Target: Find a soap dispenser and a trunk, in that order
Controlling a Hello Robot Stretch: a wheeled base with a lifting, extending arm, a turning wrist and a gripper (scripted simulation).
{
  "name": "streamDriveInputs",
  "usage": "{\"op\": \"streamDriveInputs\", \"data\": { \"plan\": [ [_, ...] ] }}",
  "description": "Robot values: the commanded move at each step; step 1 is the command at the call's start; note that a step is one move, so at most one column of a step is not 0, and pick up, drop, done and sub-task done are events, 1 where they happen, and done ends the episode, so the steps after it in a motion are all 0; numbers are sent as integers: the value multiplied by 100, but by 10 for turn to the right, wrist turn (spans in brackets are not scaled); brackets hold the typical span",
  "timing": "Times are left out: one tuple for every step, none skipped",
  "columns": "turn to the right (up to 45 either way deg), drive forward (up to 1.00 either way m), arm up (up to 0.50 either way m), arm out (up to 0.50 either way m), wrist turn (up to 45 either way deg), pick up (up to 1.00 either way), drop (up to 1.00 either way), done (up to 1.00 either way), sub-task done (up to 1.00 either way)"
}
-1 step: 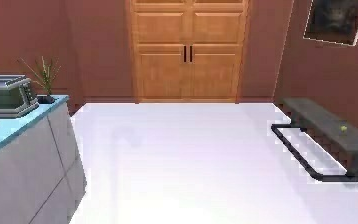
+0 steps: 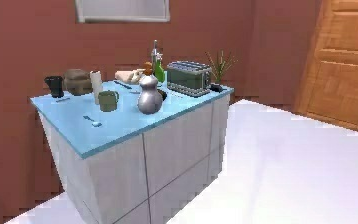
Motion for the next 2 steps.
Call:
{"op": "streamDriveInputs", "data": {
  "plan": [
    [0,20,0,0,0,0,0,0,0],
    [0,0,0,0,0,0,0,0,100]
  ]
}}
